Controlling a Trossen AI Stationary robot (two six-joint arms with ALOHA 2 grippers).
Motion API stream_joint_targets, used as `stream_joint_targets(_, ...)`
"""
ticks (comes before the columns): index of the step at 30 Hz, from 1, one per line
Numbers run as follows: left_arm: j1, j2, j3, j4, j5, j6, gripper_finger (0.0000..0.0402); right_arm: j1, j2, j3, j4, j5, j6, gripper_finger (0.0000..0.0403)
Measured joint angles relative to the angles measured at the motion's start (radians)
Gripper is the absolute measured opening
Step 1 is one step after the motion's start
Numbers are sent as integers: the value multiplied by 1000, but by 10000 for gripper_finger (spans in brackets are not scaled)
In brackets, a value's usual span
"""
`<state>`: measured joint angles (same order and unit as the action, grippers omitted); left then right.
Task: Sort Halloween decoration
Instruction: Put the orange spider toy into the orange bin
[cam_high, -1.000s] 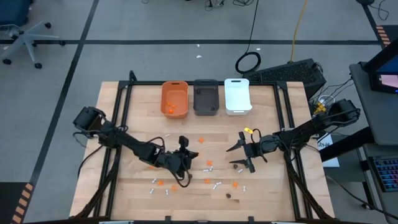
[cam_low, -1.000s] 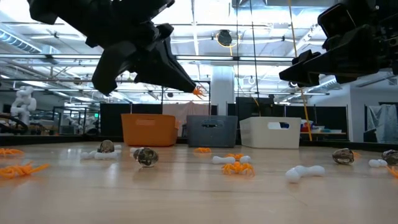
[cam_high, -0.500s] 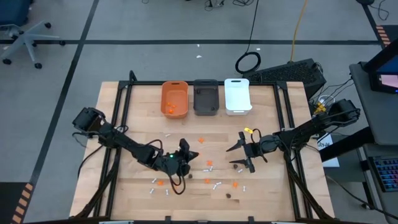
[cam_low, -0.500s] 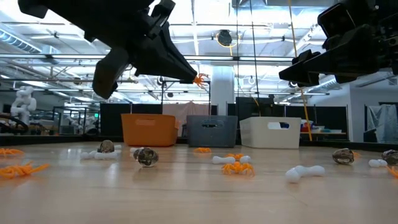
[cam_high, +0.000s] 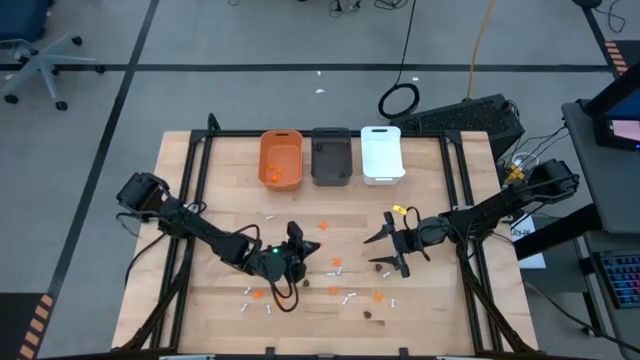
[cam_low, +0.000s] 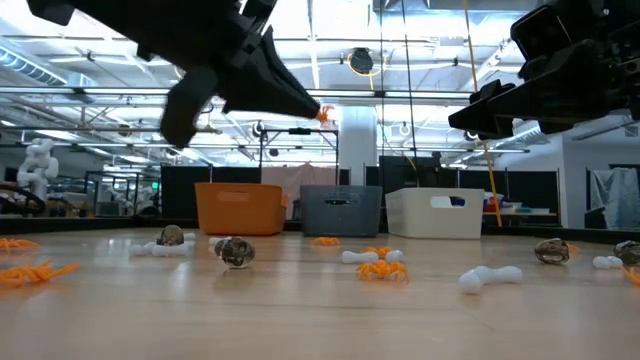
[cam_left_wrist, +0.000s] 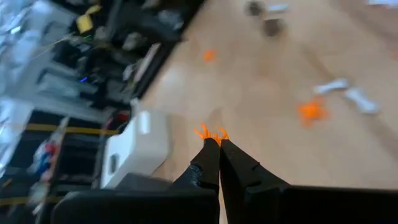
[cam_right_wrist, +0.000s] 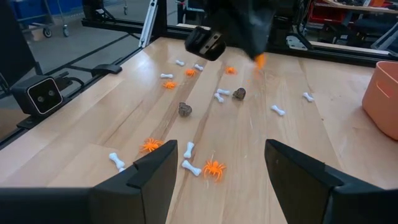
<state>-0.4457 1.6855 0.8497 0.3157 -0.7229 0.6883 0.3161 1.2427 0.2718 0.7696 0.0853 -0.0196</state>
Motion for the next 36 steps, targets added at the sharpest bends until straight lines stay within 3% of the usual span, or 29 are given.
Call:
stream_joint_targets(5,34,-46,0,35,-104,6,0,0,0,0,0,0,0,226)
stream_joint_targets(12,175,-205,1,-32,-133,-92,0,0,0,0,-1,0,0,226)
stream_joint_targets(18,389,-312,1,-242,2,-337,0,0,0,0,-5,0,0,226)
stream_joint_targets(24,599,-309,0,-408,175,-656,0,0,0,-1,-5,0,0,226)
stream_joint_targets(30,700,-278,0,-475,184,-841,0,0,0,-1,-5,0,-1,226)
stream_joint_targets(36,728,-237,0,-482,185,-867,0,0,0,-1,-5,25,-8,226)
